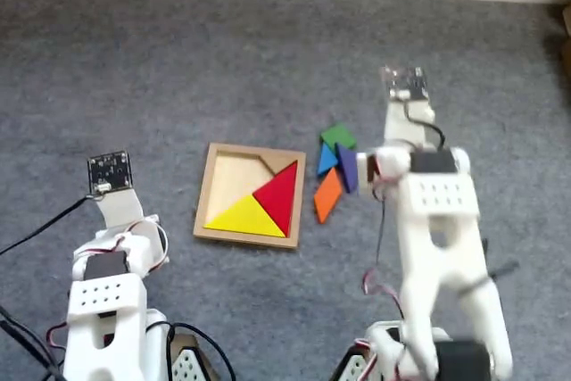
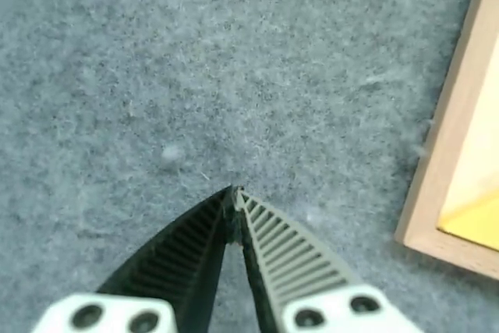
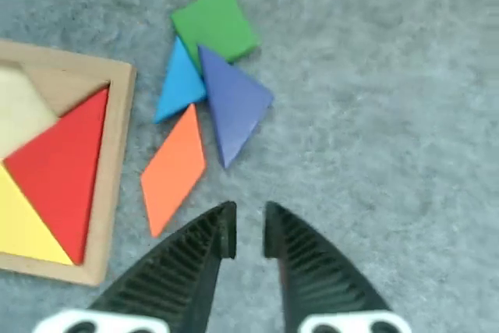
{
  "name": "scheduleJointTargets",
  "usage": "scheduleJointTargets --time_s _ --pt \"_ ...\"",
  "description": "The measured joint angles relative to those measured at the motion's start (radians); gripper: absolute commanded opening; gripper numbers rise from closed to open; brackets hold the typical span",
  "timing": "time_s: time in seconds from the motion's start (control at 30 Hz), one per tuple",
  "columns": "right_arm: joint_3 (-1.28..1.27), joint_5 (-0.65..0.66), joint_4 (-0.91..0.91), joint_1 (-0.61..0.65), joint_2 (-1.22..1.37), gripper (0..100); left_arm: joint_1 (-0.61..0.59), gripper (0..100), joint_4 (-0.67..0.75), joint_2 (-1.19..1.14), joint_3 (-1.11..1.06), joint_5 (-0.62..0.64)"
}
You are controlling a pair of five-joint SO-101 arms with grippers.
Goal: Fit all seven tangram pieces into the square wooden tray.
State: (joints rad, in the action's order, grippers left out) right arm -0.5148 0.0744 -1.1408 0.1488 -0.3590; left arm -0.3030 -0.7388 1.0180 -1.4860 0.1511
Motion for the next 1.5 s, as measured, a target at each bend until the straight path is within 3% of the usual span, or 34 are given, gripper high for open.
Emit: scheduleJointTargets --time_s 0.37,0.53,1.2,1.37,1.5 --pt "0.364 -0.299 -0.117 0.158 0.473 14.9 0.000 1 0.000 0.000 -0.012 0.000" --pt "0.425 -0.370 -0.118 0.198 0.603 14.9 0.000 1 0.000 0.000 -0.012 0.000" --pt "0.434 -0.394 -0.118 0.230 0.669 15.2 0.000 1 0.000 0.000 -0.012 0.000" --pt "0.427 -0.394 -0.118 0.218 0.669 23.3 0.000 1 0.000 0.000 -0.012 0.000" --pt "0.387 -0.394 -0.117 0.218 0.669 23.5 0.000 1 0.000 0.000 -0.012 0.000"
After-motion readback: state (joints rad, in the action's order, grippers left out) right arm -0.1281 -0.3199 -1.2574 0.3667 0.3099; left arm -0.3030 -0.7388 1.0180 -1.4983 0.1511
